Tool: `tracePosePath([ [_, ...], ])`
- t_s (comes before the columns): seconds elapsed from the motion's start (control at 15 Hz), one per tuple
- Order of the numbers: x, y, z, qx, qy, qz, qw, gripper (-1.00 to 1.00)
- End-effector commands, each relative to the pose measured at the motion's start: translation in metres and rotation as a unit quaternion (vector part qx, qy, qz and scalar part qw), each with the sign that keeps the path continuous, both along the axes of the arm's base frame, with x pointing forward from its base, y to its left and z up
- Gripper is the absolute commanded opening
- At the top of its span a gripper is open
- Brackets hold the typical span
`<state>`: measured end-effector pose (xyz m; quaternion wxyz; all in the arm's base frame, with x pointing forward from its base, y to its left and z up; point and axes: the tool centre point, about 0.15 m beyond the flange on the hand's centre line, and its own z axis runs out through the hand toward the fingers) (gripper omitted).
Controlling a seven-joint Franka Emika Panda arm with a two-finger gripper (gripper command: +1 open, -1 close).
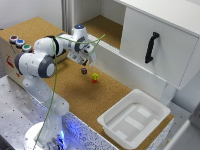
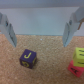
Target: Collapse the stacked blocks
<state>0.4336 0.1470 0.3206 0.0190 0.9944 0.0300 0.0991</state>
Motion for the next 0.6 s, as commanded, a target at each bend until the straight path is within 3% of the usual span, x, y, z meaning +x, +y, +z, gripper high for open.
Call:
tracePosePath([
  [0.0, 0.032, 0.023, -0.039, -0.007, 0.026, -0.017, 0.999, -1.0],
  [0.53, 0.048, 0.01, -0.053, 0.002, 0.045, -0.03, 0.999, -1.0],
])
